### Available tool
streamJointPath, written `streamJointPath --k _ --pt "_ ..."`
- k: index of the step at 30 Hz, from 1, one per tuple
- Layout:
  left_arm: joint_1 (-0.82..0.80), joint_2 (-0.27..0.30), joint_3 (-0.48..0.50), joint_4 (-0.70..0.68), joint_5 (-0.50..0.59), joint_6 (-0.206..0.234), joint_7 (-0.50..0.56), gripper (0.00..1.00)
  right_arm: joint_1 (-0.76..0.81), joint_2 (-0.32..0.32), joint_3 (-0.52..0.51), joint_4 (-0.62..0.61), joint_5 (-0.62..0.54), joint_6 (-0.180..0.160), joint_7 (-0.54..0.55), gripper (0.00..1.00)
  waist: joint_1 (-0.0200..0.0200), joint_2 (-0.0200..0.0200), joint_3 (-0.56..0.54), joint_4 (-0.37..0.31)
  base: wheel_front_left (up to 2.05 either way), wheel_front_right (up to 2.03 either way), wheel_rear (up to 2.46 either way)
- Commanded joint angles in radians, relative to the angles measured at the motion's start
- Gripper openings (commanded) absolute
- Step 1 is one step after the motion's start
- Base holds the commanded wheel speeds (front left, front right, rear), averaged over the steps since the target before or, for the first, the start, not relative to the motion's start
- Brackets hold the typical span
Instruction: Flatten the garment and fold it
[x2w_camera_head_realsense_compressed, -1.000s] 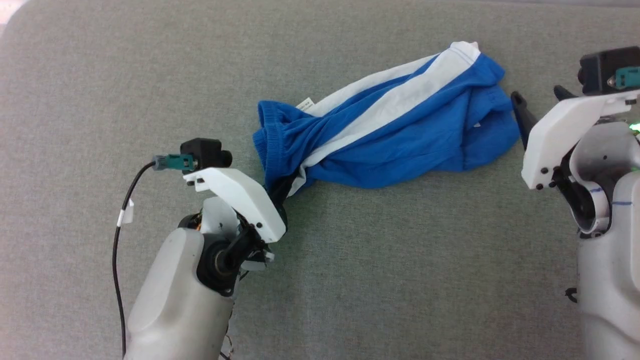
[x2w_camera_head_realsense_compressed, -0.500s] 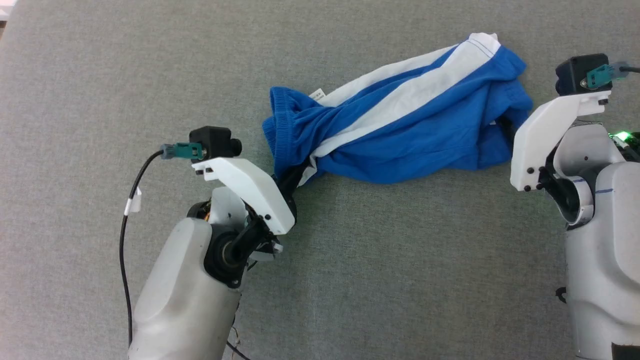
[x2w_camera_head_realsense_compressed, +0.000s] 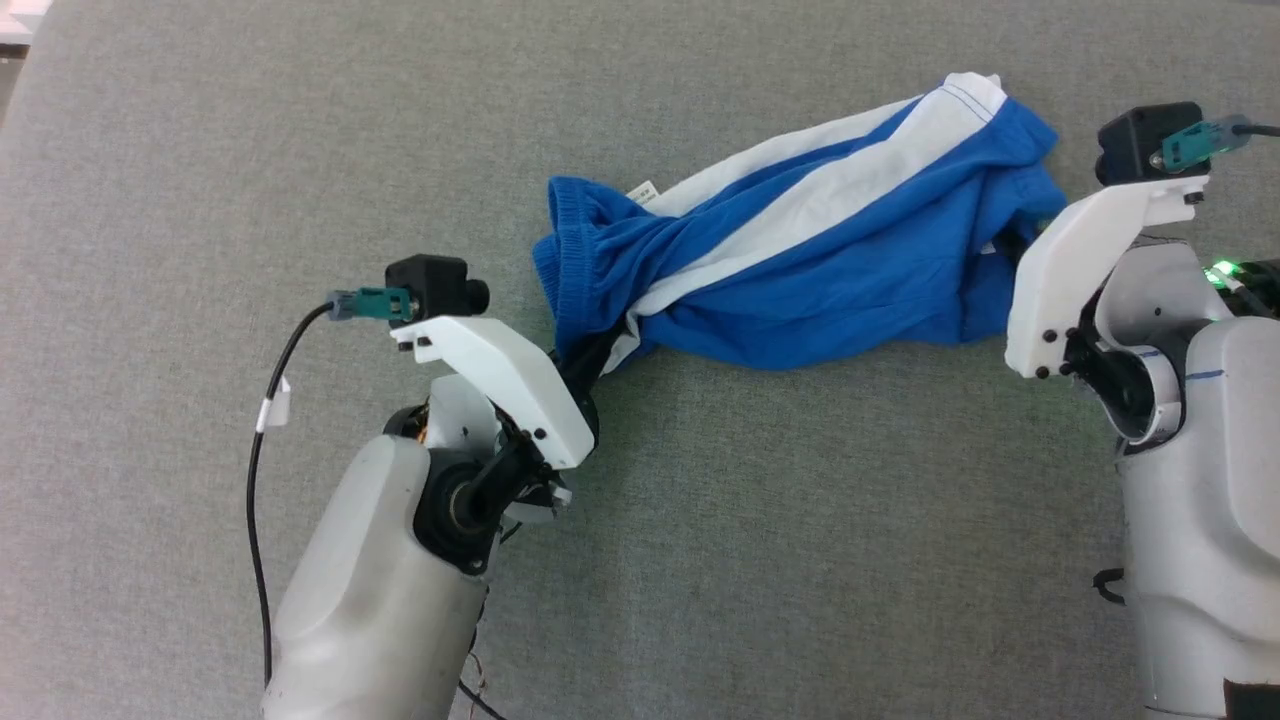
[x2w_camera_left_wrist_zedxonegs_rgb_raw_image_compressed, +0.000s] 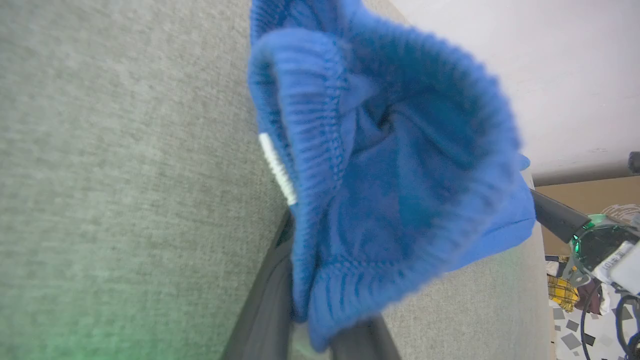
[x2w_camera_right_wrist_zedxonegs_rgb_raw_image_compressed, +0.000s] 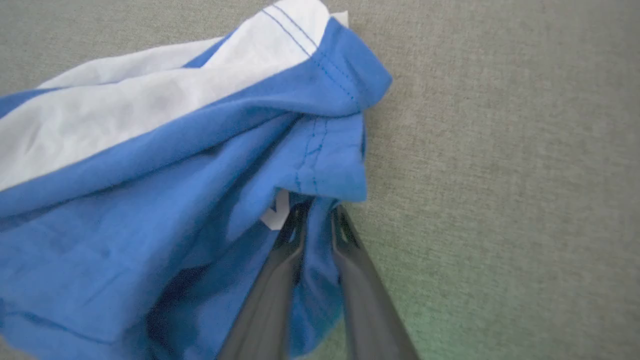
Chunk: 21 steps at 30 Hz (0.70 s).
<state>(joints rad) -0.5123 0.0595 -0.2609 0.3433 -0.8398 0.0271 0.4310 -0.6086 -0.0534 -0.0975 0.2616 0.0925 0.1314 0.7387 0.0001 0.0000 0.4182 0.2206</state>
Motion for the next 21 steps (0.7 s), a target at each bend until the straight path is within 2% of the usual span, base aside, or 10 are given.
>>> streamJointPath --k 1,11,15,21 --pt "0.027 -0.003 -0.008 0.032 -0.008 0.001 0.008 0.0 0.006 0.003 -0.002 0.004 0.008 -0.001 -0.004 0.0 -0.0001 0.0 -0.001 0.0 0.0 0.0 0.0" --pt "0.042 0.013 0.009 0.006 -0.012 -0.008 -0.029 0.0 0.024 0.003 -0.036 0.009 0.031 -0.001 -0.087 0.0 -0.0001 0.0 -0.034 -0.008 0.0 0.0 0.0" --pt "0.082 0.026 0.023 -0.048 -0.019 -0.011 -0.049 0.0 0.083 0.003 -0.065 -0.018 0.073 -0.001 -0.123 0.0 -0.0001 0.0 -0.068 -0.022 0.0 0.0 0.0" --pt "0.194 0.047 0.039 -0.165 -0.034 0.007 -0.049 0.0 0.223 0.003 -0.104 -0.102 0.145 -0.001 -0.175 0.0 -0.0001 0.0 -0.12 -0.054 0.0 0.0 0.0"
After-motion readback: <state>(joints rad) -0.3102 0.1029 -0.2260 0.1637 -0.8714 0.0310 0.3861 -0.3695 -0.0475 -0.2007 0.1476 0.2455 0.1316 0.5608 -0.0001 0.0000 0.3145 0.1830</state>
